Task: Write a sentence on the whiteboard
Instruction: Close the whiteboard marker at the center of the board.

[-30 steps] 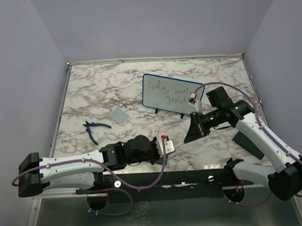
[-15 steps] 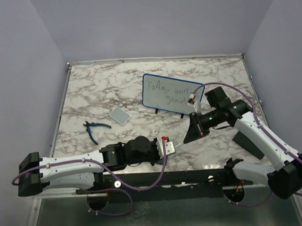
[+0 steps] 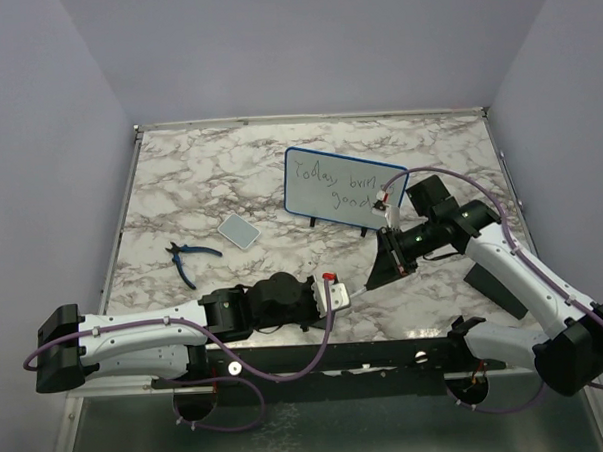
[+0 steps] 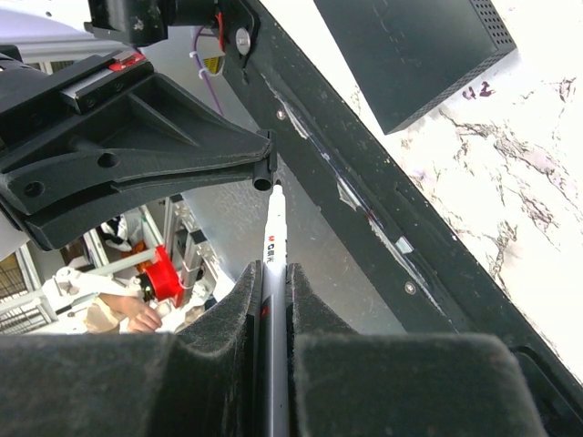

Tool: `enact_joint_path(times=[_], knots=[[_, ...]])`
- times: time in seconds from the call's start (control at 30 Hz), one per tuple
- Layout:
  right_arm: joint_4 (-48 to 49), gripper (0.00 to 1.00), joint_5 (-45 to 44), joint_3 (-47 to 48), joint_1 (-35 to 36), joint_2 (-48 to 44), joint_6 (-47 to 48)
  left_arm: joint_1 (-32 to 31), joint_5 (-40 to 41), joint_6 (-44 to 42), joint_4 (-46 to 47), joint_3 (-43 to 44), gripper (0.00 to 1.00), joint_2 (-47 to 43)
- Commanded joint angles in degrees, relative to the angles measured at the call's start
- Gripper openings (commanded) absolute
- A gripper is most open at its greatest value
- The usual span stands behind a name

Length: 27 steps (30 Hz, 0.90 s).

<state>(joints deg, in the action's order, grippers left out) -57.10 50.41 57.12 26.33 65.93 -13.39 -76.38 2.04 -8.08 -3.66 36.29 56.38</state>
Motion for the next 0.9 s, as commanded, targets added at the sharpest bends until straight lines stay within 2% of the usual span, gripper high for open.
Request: enact_joint_path(times=[0.0, 0.37, 0.87], knots=[[-1.5, 0.01, -0.3, -0.2, 0.6, 0.1, 0.7, -0.3, 0.7, -0.1, 0.1, 0.0, 0.0, 0.4], [-6.0, 0.01, -6.0, 3.4, 0.6, -2.6, 0.8, -0.4, 1.7, 0.1, -0.6, -0.3, 0.0, 0.0], [-1.2, 0.01, -1.0, 1.8, 0.6, -3.4, -0.8, -0.6, 0.1, -0.3, -0.6, 0.5, 0.0, 1.6]])
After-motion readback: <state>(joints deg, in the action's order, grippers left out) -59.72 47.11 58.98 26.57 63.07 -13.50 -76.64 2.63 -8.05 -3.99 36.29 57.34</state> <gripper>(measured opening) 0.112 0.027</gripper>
